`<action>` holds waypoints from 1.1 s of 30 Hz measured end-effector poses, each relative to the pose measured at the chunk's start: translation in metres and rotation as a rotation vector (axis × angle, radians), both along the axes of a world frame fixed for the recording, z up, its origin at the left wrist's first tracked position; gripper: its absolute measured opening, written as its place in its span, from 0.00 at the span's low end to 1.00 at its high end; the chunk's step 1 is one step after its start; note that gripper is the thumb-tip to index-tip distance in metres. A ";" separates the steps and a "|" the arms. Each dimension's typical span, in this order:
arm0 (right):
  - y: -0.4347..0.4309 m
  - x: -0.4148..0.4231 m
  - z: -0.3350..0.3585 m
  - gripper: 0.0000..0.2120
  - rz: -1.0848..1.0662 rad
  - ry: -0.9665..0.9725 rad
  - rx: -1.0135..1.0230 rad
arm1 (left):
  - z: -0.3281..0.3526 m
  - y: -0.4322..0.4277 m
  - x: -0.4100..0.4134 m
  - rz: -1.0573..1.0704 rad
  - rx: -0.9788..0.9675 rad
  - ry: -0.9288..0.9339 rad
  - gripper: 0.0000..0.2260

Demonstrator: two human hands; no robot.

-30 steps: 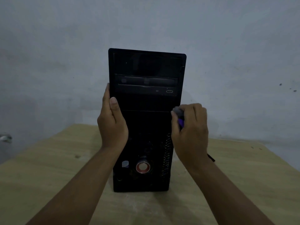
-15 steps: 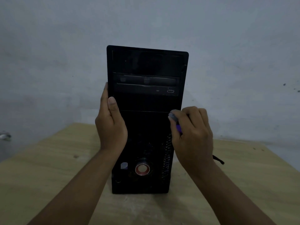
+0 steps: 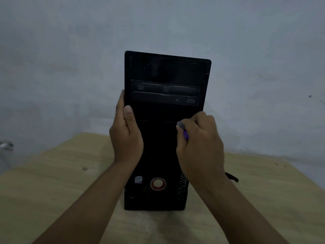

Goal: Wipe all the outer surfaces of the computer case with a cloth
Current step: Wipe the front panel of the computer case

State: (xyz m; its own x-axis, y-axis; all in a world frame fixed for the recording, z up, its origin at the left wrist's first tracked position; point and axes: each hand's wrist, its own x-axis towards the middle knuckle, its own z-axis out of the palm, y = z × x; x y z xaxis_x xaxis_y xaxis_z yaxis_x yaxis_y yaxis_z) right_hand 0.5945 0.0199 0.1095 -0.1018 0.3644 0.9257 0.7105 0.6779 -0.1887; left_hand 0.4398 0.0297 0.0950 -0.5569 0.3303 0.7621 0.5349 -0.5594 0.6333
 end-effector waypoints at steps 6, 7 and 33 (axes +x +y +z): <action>-0.005 0.009 0.003 0.03 -0.082 0.008 -0.014 | 0.000 -0.002 -0.003 -0.023 -0.004 0.024 0.21; -0.006 0.004 0.003 0.04 -0.083 0.033 -0.029 | 0.001 -0.002 -0.003 -0.028 -0.004 0.020 0.21; -0.009 -0.031 -0.006 0.04 -0.027 0.163 -0.024 | 0.008 -0.017 -0.036 -0.203 -0.019 0.086 0.19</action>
State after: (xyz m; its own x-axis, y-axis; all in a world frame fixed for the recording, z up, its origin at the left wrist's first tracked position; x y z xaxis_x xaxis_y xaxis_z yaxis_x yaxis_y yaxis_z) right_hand 0.5632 0.0107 0.1038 0.0592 0.3871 0.9202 0.6870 0.6530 -0.3188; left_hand 0.4042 0.0131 0.1033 -0.4105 0.4437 0.7966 0.4655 -0.6493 0.6015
